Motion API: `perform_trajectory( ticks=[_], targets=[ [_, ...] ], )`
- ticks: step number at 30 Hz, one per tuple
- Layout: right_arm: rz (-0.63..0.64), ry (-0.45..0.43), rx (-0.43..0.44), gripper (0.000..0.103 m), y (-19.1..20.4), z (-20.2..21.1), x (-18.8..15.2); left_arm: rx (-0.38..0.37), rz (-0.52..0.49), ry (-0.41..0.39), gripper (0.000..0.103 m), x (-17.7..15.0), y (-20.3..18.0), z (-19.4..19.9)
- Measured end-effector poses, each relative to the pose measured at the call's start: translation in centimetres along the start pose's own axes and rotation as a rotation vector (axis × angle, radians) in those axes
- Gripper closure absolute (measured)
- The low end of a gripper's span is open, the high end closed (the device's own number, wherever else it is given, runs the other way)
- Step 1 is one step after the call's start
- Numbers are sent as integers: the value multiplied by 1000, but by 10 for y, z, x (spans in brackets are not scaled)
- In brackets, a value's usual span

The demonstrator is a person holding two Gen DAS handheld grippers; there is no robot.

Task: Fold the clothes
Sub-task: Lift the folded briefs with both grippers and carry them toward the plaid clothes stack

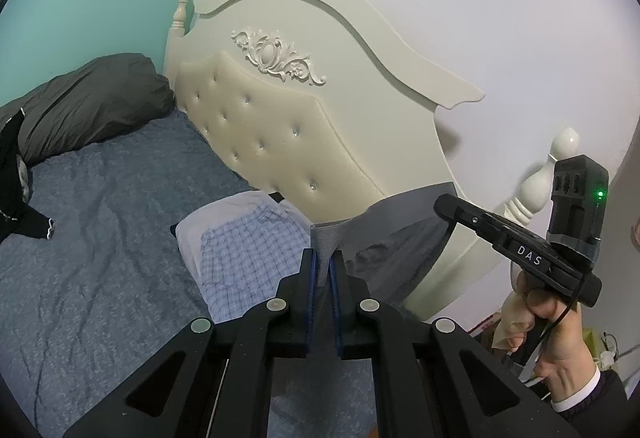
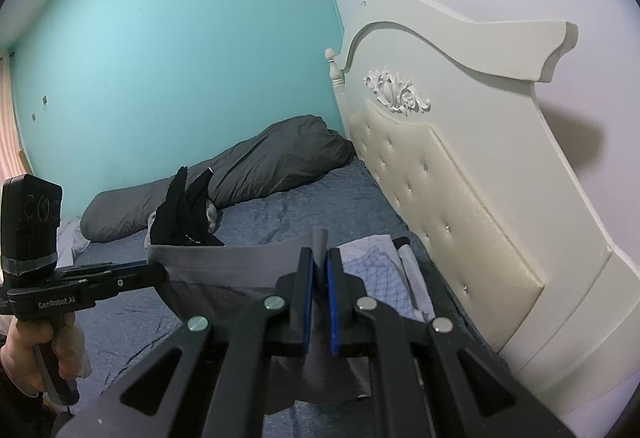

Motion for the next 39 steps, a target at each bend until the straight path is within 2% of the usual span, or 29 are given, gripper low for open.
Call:
perform_trajectory(
  ticks=[11,23,39],
  targets=[
    [-16,19,-9,97,-19,-25,-2,22,10,8,96,4,10,-26],
    [-10,49,-5,97,-32,-67,3,60,43,20,96,14,38,-60],
    [-5,132,-40,97,-67,-161,5,90,130,84,96,23,102,-137]
  ],
)
Point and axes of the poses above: each gripper's, at about its wrist camera, not at the fingertips, and z roughly against the way its jaws point, y to its left, x to its top, the point moved 2 cm from there along -z, roughly the way its jaws point, and after that the axes turned 7 degrees about -y, right-handed, at the moved point
